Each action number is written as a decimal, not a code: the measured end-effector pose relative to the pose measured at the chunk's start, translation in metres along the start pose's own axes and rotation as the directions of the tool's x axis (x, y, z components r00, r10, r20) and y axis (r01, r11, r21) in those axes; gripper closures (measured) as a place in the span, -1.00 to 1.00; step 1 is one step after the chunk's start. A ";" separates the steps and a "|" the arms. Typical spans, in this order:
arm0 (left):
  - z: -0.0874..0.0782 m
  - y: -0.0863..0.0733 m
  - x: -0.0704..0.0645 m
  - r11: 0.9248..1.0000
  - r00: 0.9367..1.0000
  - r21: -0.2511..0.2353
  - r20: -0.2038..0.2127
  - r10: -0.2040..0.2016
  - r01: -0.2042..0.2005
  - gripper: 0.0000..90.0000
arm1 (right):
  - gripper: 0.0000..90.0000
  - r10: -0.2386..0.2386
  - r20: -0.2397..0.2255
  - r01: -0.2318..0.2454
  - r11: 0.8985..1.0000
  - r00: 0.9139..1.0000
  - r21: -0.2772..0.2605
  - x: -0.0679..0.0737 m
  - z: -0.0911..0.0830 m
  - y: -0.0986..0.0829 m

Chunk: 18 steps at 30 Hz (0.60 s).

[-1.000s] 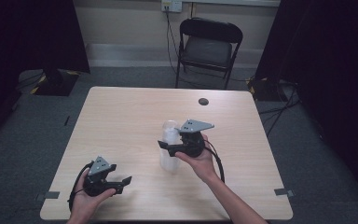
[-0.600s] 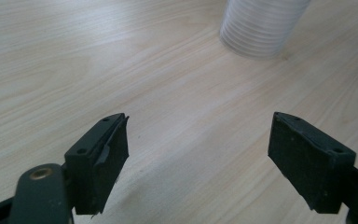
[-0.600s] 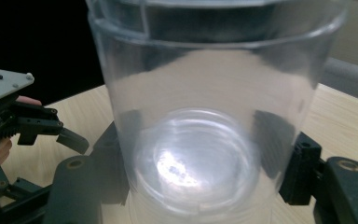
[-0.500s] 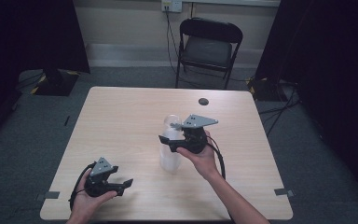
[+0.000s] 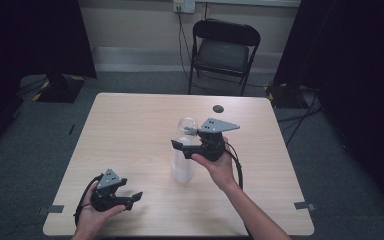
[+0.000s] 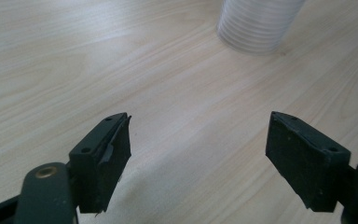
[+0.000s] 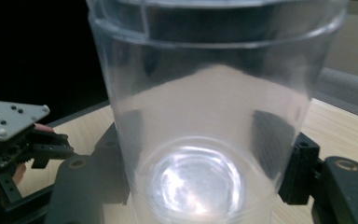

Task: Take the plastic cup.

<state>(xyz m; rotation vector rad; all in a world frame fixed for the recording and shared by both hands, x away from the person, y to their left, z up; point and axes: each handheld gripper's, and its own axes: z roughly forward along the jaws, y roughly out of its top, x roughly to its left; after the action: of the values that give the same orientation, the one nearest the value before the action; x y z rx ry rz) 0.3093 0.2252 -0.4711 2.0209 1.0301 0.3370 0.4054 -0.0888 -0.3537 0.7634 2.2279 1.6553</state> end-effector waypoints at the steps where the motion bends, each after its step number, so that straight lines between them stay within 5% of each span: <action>1: 0.000 0.000 0.000 1.000 1.000 0.000 0.000 0.000 0.000 -0.51 | -0.23 0.007 0.002 -0.007 1.000 1.000 -0.005 -0.001 -0.001 0.001; 18: -0.002 0.002 -0.006 0.996 1.000 -0.094 0.025 -0.003 0.006 -0.45 | -0.18 0.033 -0.040 -0.034 0.999 0.999 -0.042 -0.002 -0.016 0.018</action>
<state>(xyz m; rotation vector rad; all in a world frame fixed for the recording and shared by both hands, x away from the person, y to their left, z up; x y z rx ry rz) 0.3056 0.2208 -0.4680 1.9336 0.9854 0.3512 0.4034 -0.0987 -0.3322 0.7678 2.2103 1.7426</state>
